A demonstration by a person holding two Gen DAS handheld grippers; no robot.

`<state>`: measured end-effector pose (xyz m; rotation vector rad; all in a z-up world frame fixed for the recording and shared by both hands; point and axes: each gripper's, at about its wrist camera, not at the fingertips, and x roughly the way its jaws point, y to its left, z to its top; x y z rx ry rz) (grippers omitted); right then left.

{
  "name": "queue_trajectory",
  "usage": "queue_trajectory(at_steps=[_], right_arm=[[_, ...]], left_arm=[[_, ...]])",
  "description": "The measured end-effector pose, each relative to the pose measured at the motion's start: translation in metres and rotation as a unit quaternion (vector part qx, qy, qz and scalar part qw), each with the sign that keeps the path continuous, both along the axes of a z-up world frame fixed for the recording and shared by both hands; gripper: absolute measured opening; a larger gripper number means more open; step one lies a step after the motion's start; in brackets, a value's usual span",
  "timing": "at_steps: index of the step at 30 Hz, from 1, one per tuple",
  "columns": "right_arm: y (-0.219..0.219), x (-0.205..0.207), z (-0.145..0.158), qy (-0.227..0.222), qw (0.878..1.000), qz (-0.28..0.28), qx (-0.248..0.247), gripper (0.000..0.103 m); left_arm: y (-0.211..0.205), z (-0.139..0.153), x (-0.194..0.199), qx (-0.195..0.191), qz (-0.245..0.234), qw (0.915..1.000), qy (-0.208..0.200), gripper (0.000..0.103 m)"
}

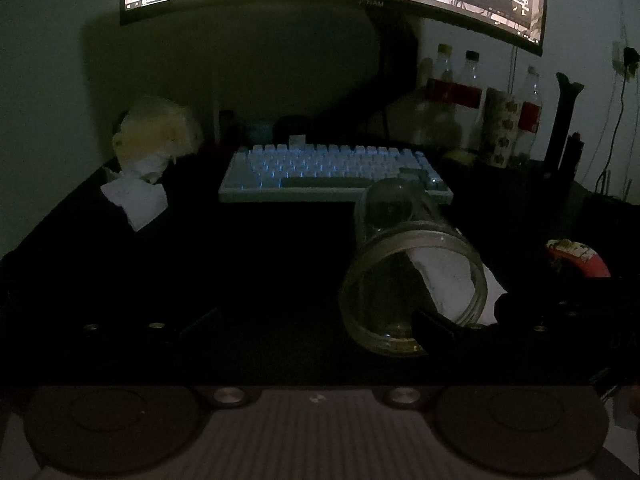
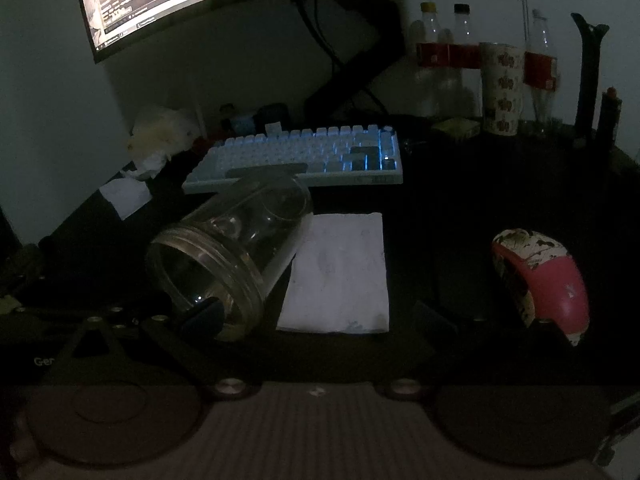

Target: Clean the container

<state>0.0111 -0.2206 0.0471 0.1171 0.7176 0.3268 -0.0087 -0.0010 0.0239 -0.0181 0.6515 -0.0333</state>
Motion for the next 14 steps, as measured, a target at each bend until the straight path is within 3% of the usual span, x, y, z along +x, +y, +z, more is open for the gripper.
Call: queue_trajectory(at_steps=[14], right_arm=[[0.0017, -0.0053, -0.0008, -0.006, 1.0, 0.008, 0.002, 0.103]], left_arm=[[-0.0019, -0.0011, -0.0007, 0.002, 0.0, 1.0, -0.002, 0.103]])
